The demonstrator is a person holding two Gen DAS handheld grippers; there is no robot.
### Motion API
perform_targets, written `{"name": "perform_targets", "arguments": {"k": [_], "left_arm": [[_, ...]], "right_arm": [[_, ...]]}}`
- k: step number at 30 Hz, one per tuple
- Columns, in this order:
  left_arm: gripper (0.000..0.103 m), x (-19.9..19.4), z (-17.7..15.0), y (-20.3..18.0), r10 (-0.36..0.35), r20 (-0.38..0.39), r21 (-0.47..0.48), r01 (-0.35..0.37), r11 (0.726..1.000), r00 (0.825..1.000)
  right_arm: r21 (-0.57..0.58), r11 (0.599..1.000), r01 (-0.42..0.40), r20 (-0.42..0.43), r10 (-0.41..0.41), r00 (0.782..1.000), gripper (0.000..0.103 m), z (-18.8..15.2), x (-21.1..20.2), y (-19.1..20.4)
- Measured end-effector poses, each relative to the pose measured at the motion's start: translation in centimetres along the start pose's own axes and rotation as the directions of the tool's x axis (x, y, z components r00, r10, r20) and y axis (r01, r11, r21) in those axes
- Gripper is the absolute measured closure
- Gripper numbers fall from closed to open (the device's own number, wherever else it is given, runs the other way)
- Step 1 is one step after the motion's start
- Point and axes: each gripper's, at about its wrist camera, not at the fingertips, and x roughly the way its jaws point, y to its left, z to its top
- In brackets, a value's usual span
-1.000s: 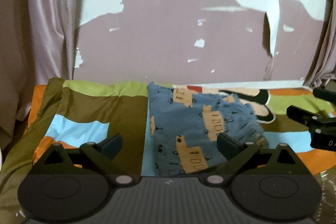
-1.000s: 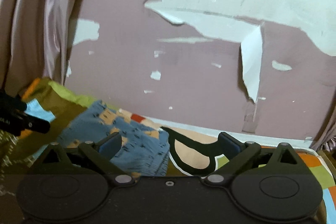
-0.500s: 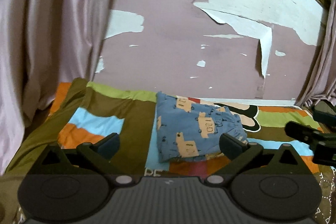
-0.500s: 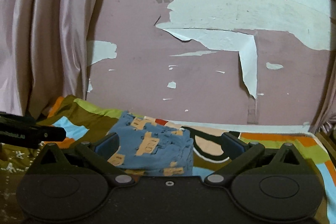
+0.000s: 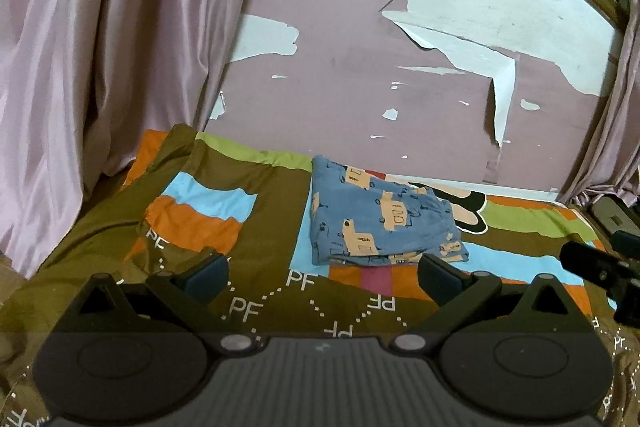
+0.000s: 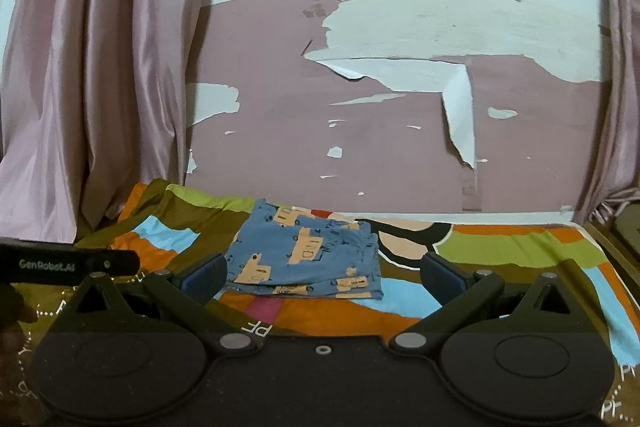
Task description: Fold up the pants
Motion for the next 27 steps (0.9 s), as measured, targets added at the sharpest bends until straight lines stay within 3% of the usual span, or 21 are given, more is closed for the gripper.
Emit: {"name": "perform_targets", "arguments": {"k": [27], "left_arm": [[0.000,-1.01,-0.84,0.90,0.013,-0.003,-0.011,-0.013,1.000,1.000]], "right_arm": [[0.029,0.999,0.024,-0.036,-0.023,0.999,0.001,-0.64,0.04,0.64]]}}
